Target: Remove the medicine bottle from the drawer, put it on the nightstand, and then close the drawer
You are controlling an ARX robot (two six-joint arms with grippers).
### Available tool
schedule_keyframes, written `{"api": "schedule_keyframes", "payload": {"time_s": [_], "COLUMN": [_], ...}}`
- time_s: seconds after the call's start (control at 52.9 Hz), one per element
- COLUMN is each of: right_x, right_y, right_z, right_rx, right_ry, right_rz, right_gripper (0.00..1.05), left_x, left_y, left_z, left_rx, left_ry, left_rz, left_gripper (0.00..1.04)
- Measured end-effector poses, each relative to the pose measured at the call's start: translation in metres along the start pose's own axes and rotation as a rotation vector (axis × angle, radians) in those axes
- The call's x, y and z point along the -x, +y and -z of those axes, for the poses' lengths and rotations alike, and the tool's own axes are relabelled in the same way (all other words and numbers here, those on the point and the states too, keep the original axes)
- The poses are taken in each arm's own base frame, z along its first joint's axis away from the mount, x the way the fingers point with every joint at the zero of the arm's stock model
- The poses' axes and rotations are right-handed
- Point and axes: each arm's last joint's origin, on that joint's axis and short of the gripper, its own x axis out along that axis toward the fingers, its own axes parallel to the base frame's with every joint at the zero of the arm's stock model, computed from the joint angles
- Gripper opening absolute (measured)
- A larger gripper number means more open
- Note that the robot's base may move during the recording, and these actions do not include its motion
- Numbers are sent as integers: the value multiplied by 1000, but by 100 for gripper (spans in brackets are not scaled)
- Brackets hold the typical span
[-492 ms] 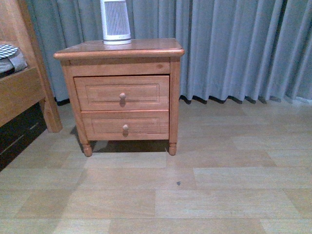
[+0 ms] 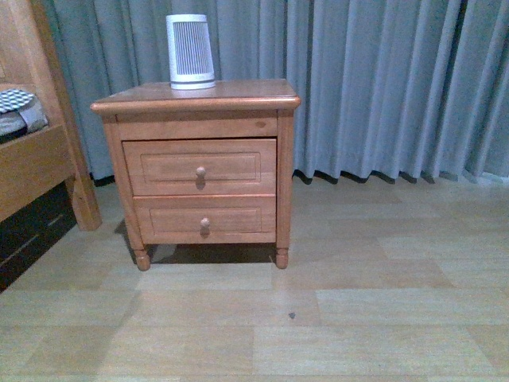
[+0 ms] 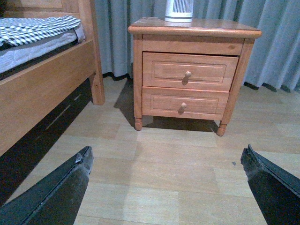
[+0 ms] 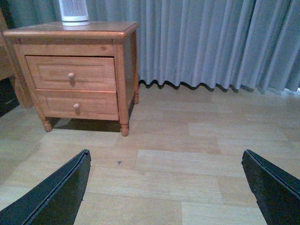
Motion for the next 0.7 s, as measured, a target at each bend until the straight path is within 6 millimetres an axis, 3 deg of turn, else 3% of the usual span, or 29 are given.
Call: {"api": "schedule_keyframes", "payload": {"time_s": [0.7], "right_x": [0], "right_y": [0], "right_z": [0], "right_rx": [0], "right_ry": [0], "right_rz": [0], "right_gripper": [98], "left_x": [0], "left_y": [0], "left_z": [0], "left_rx": [0], "left_ry": [0], "left_rz": [0], "left_gripper": [98]}}
